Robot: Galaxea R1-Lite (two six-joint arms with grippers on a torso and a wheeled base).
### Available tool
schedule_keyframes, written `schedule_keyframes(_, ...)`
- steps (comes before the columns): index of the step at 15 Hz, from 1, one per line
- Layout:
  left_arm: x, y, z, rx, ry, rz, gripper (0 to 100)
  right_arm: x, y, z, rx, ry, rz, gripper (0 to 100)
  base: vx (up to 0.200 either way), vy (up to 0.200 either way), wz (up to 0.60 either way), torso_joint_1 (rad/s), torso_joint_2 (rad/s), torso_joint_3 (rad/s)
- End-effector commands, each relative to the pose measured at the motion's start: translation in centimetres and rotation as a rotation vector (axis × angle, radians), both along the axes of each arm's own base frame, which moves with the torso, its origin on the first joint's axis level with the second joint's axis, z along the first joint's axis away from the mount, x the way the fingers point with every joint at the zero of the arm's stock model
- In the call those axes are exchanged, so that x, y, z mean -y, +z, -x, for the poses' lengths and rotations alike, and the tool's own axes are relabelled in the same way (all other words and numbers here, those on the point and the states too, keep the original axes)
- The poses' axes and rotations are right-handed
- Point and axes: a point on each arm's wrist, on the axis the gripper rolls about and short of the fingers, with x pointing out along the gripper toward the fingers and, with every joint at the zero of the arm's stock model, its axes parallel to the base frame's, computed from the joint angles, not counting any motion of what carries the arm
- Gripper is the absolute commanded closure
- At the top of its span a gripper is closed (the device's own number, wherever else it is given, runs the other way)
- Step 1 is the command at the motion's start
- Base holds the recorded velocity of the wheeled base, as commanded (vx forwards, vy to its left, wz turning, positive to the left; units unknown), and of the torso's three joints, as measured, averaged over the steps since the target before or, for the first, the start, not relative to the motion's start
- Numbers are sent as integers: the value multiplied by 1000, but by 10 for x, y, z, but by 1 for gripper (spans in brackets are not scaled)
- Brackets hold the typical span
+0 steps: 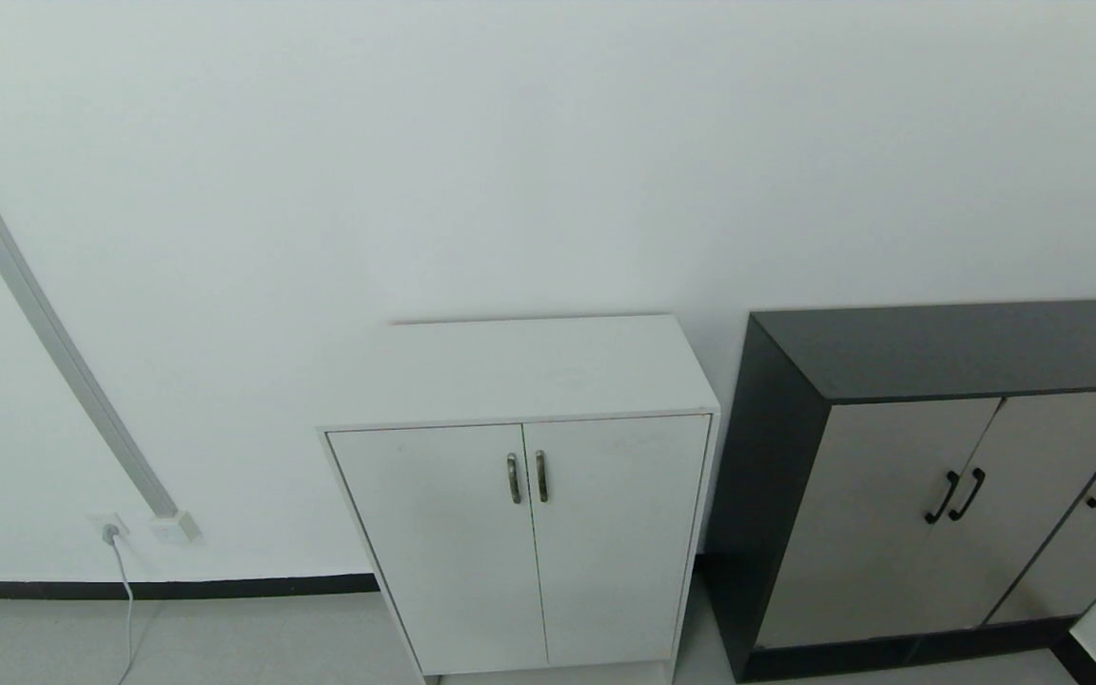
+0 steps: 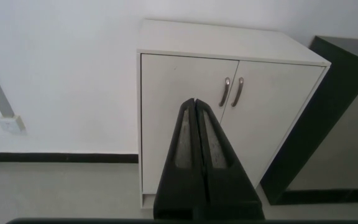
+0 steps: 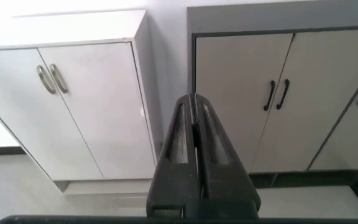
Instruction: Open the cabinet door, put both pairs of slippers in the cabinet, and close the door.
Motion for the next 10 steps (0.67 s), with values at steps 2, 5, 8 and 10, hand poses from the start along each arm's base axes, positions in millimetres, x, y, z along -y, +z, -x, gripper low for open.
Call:
schedule_keyframes(2,0,0,0,-1,0,6,100,1,1,0,12,-53,-16,100,0,0,0,0,0,0)
schedule_keyframes(5,0,0,0,2,-1,2,100,1,1,0,12,-51,-11,100,0,0,0,0,0,0)
schedule_keyframes(8,0,0,0,2,-3,2,100,1,1,0,11,-50,-7,100,0,0,0,0,0,0)
schedule_keyframes(10,0,0,0,2,-3,2,100,1,1,0,11,-50,-7,100,0,0,0,0,0,0)
